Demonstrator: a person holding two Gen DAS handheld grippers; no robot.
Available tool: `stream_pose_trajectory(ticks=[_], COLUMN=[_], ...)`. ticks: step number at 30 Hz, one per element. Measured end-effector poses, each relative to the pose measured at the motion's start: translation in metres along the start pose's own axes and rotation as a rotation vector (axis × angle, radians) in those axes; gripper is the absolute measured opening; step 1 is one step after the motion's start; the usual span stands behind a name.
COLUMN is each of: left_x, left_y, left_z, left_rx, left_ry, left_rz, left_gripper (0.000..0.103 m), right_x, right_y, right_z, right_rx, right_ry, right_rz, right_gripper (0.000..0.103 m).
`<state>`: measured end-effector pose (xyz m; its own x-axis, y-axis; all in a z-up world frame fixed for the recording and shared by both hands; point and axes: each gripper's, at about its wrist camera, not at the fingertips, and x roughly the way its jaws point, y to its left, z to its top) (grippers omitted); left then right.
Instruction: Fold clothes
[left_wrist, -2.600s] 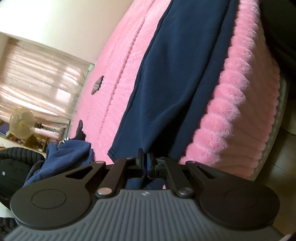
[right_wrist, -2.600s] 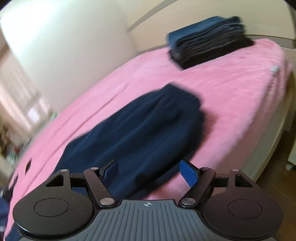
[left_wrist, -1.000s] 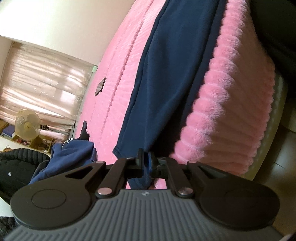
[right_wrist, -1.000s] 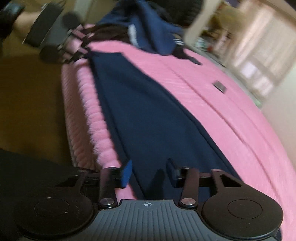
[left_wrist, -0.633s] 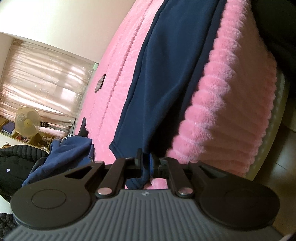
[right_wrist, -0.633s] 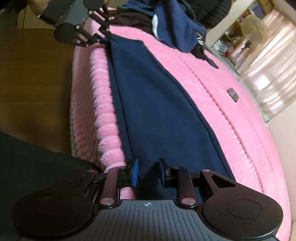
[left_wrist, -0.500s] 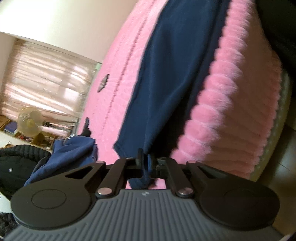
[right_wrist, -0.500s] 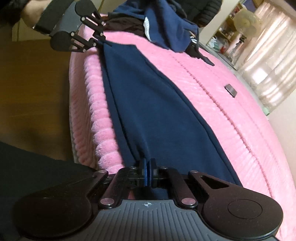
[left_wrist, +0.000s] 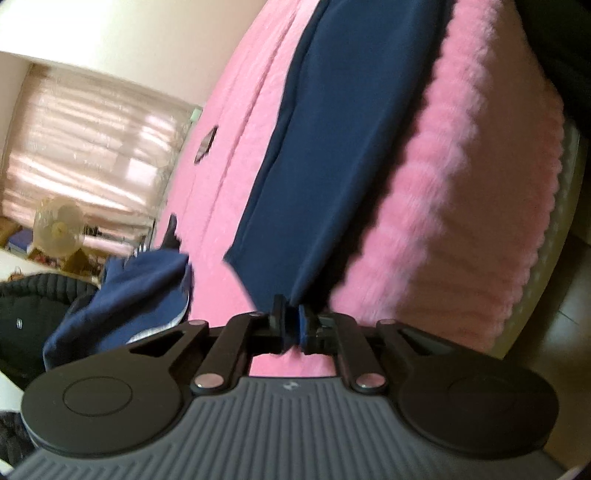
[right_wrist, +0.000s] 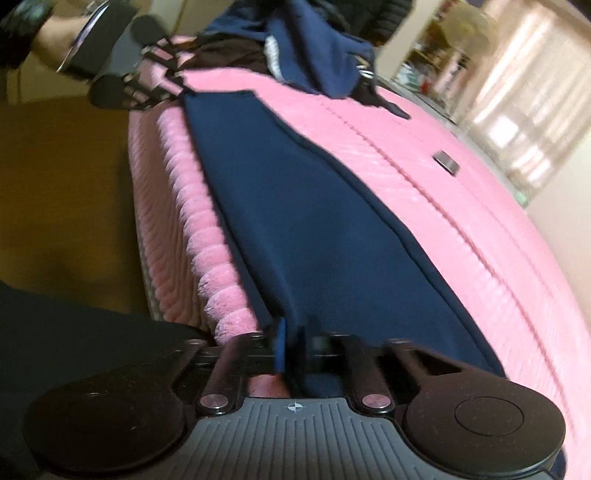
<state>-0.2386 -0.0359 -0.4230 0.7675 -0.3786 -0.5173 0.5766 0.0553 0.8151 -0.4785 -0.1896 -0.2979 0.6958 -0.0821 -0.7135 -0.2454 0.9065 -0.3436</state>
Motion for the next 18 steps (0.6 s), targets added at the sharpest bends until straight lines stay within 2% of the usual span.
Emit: stream_pose_trajectory(ticks=[1,7,10,14,18], left_x=[0.001,0.009,0.014,0.042,0.085], left_y=[0.008,0.061,0.087,0.120,0.130], left_z=[-0.003,-0.013,-0.018,-0.003,0.009], left_rx=[-0.035,-0.316,-0.456,-0.750,-0.818], left_ry=[0.008,0.050,0.071,-0.006,0.042], left_rz=[-0.004,-0.014,-0.020,-0.170,-0.265], left_gripper=[0.013,0.015,0.016,0.024,0.026], right_x=[-0.006,-0.029,-0.031,-0.032,-0.026], right_y=[-0.003,-0.024,-0.035,-0.041,-0.044], right_z=[-0.001,-0.010,-0.011,-0.015,-0.021], right_rx=[0.030,0.221,0.277,0.287,0.275], right_ry=[-0.016,-0.051,-0.047,-0.024,0.011], right_rz=[0.001,-0.031,-0.057,-0.082,-0.100], right_gripper=[0.080,0.079,0.079,0.080,0.080])
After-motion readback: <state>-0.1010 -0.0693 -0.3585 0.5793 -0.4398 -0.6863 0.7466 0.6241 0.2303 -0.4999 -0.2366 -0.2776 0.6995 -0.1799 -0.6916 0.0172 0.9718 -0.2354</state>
